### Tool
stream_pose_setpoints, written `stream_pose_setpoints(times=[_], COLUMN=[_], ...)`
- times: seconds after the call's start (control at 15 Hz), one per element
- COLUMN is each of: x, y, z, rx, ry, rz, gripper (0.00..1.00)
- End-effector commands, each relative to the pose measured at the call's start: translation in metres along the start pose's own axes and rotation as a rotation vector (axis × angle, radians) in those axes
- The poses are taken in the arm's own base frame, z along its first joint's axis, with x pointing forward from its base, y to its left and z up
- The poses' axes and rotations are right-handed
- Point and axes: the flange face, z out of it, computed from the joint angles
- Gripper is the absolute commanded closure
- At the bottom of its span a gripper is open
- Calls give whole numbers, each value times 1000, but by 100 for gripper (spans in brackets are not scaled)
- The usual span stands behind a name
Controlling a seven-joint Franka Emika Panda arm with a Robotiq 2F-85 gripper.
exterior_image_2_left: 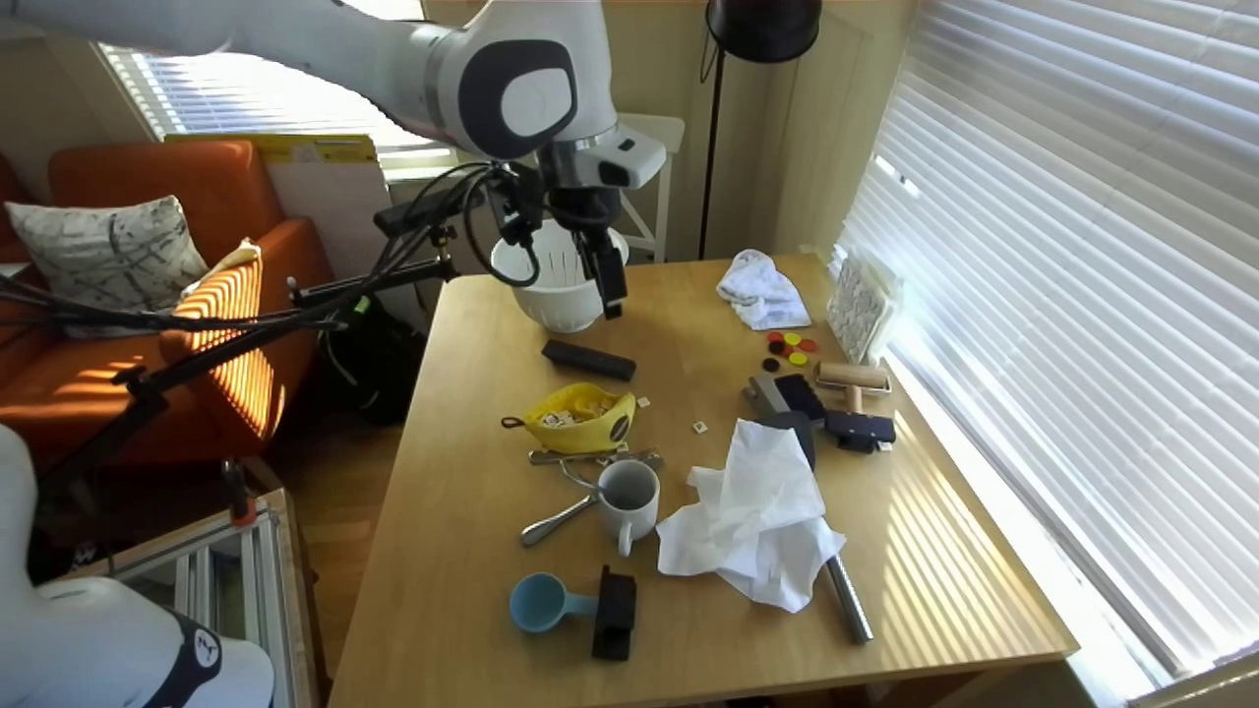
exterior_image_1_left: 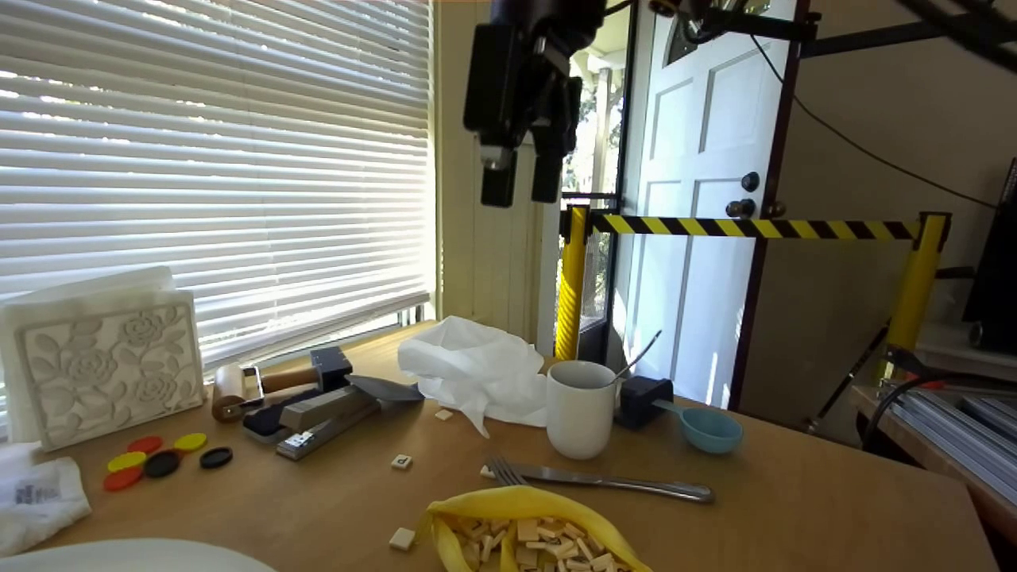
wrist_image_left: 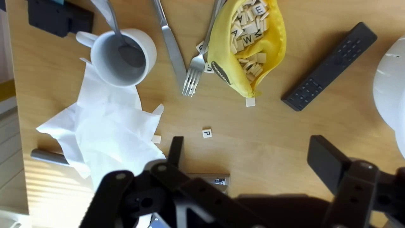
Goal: Put one tile in the banana bag.
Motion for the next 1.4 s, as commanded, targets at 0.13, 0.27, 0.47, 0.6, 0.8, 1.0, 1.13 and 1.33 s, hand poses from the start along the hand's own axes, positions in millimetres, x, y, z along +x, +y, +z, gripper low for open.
stream_pose_setpoints(times=[0.13,0.27,0.47,0.6,0.8,1.0,1.13,1.33], x=[54,66,57,63,66,83,86,88], y=[-3,5,13,14,12,10,11,12], z=[72,100,106,118,115,136,155,185], rx=[-23,-11,-19,-17,-13,8,29,26], ry=[-58,-88,-114,-125,-119,-38,-44,-63], rz=[-153,-180,-167,-174,-175,-127,-106,-99], gripper=[0,0,0,0,0,0,0,0])
